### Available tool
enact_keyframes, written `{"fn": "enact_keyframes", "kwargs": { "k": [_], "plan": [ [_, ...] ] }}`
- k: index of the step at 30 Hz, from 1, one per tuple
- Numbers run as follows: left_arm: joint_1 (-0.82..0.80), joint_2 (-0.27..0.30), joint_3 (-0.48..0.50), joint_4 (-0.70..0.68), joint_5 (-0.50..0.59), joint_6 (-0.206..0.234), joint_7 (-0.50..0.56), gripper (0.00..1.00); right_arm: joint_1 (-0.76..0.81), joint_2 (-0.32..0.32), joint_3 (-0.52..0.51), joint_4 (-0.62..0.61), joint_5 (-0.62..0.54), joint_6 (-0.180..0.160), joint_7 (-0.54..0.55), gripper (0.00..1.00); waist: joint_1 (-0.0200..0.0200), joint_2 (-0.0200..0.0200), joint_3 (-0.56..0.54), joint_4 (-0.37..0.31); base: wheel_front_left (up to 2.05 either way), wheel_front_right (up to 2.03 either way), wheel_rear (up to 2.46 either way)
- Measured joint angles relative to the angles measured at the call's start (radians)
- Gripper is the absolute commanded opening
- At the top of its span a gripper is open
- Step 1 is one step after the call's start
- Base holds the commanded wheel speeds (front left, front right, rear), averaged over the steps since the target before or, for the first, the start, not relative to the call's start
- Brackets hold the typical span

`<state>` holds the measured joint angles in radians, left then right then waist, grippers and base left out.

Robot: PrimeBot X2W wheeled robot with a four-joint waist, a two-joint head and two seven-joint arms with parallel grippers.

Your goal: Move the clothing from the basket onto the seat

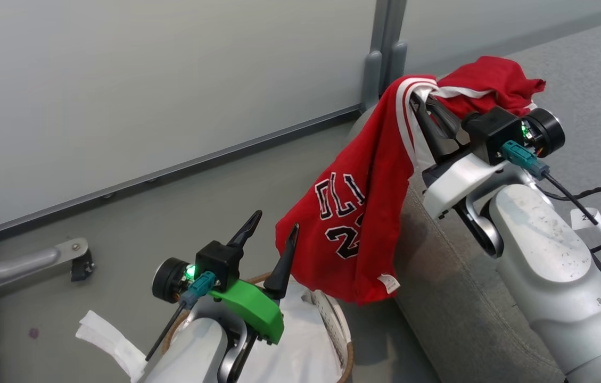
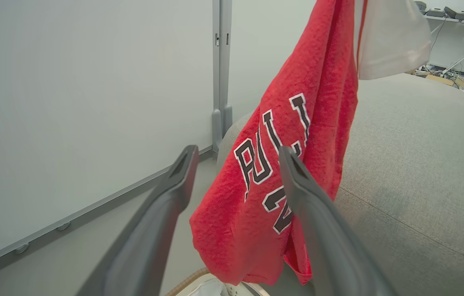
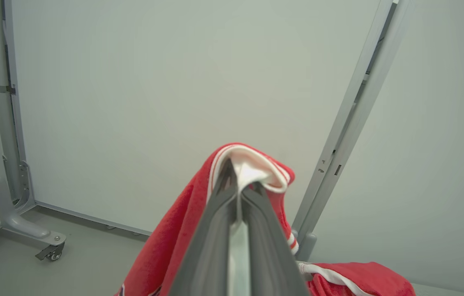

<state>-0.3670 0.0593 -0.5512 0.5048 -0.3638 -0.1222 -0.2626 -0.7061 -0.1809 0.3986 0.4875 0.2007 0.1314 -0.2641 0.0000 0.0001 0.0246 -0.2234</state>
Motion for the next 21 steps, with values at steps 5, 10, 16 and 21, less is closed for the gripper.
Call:
{"fn": "enact_keyframes", "kwargs": {
  "k": [5, 10, 16, 21],
  "plan": [
    [0.003, -0.007, -0.004, 0.0, 0.009, -0.002, 0.0, 1.0, 0.0, -0.016, -0.023, -0.005, -0.003, 0.0, 0.0, 0.0, 0.0, 0.0, 0.009, -0.065, 0.0, 0.0, 0.0],
    [0.002, -0.01, -0.02, 0.001, 0.014, -0.005, 0.0, 1.0, 0.0, -0.026, -0.053, -0.007, -0.01, 0.0, 0.0, 0.0, 0.0, 0.0, 0.027, -0.118, 0.0, 0.0, 0.0],
    [-0.012, -0.01, -0.059, -0.005, 0.013, -0.007, 0.0, 1.0, -0.011, -0.033, -0.095, -0.001, -0.03, 0.0, 0.0, 0.0, 0.0, 0.0, 0.071, -0.131, 0.0, 0.0, 0.0],
    [-0.052, -0.012, -0.091, -0.018, 0.014, -0.007, 0.0, 1.0, -0.115, -0.059, -0.128, 0.014, -0.066, 0.0, 0.0, 0.0, 0.0, 0.0, 0.114, -0.111, 0.0, 0.0, 0.0]
  ]
}}
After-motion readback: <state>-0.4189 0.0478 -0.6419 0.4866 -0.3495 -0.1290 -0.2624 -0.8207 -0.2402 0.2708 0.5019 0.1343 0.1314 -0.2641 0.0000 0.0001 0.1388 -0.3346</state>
